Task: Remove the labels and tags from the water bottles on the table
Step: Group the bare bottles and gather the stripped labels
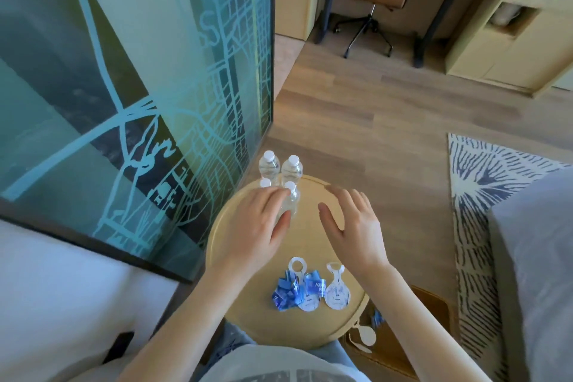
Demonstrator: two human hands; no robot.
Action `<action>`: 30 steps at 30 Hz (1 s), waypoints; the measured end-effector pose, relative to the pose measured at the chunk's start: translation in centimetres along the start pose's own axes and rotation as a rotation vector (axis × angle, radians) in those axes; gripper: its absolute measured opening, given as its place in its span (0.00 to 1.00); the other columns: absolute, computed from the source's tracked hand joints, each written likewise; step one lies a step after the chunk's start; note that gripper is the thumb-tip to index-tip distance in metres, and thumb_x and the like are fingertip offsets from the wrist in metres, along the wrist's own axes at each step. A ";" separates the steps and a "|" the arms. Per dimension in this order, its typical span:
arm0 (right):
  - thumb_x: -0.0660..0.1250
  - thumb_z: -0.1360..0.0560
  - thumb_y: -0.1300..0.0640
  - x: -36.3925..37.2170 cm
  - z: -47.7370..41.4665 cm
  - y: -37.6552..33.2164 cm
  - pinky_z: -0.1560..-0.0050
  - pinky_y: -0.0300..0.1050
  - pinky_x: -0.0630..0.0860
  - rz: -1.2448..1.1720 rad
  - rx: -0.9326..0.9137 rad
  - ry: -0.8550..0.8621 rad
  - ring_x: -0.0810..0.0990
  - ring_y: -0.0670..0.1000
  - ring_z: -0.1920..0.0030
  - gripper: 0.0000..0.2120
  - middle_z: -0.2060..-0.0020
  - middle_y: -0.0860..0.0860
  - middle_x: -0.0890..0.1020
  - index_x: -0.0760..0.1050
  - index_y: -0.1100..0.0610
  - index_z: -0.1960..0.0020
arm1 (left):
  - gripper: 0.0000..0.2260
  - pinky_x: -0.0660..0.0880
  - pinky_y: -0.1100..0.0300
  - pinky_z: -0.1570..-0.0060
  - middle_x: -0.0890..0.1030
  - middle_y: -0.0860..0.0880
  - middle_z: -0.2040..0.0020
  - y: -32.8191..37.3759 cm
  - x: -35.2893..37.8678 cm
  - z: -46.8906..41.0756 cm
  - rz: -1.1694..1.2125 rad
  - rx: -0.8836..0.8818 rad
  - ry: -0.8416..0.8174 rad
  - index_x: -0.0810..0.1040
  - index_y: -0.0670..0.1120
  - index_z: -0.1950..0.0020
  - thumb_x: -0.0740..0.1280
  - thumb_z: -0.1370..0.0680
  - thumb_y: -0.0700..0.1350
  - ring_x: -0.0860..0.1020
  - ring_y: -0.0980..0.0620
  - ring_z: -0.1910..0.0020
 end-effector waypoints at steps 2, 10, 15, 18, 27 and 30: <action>0.71 0.21 0.55 -0.5 1.8 0.3 0.42 0.44 0.74 0.046 -0.053 -0.018 0.78 0.53 0.41 0.17 0.43 0.52 0.82 0.78 0.60 0.35 | 0.18 0.74 0.51 0.37 0.79 0.44 0.38 1.2 0.5 1.6 -0.037 0.027 -0.010 0.76 0.39 0.33 0.60 0.19 0.47 0.77 0.45 0.38; 0.54 0.19 0.38 -0.4 8.6 4.0 0.29 0.58 0.67 0.157 -0.006 -0.265 0.69 0.59 0.26 0.28 0.29 0.53 0.75 0.71 0.54 0.26 | 0.25 0.69 0.41 0.31 0.72 0.44 0.26 3.0 4.8 8.5 -0.114 -0.079 -0.228 0.70 0.45 0.24 0.57 0.18 0.55 0.68 0.40 0.26; 0.53 0.18 0.37 -0.3 10.3 5.4 0.26 0.56 0.62 0.161 0.019 -0.313 0.66 0.59 0.24 0.29 0.26 0.52 0.72 0.69 0.51 0.24 | 0.27 0.70 0.41 0.31 0.74 0.43 0.28 4.3 5.6 10.2 -0.124 -0.168 -0.280 0.71 0.45 0.26 0.54 0.19 0.58 0.70 0.38 0.28; 0.53 0.18 0.37 -0.5 10.3 5.6 0.26 0.55 0.61 0.150 0.023 -0.321 0.66 0.58 0.24 0.29 0.27 0.52 0.73 0.68 0.51 0.24 | 0.27 0.71 0.42 0.32 0.76 0.42 0.30 4.9 5.2 9.8 -0.120 -0.185 -0.258 0.73 0.43 0.28 0.54 0.19 0.58 0.72 0.39 0.29; 0.55 0.18 0.40 -0.7 8.6 3.9 0.33 0.56 0.72 0.101 -0.042 -0.287 0.73 0.58 0.30 0.27 0.33 0.54 0.78 0.73 0.56 0.28 | 0.22 0.77 0.47 0.39 0.80 0.44 0.37 5.1 2.6 9.2 -0.123 -0.199 -0.137 0.77 0.40 0.33 0.58 0.19 0.54 0.77 0.42 0.37; 0.56 0.18 0.41 -0.1 7.9 3.0 0.33 0.57 0.73 0.086 -0.050 -0.286 0.73 0.59 0.30 0.27 0.33 0.55 0.78 0.73 0.57 0.29 | 0.22 0.76 0.48 0.39 0.79 0.44 0.37 4.2 1.8 9.4 -0.118 -0.213 -0.134 0.77 0.40 0.33 0.58 0.19 0.54 0.77 0.43 0.37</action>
Point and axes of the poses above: each hand's wrist, its own z-axis away from the middle knuckle, its own x-axis out of the palm, y = z × x, the point moved 6 cm from there along -z, towards the middle knuckle
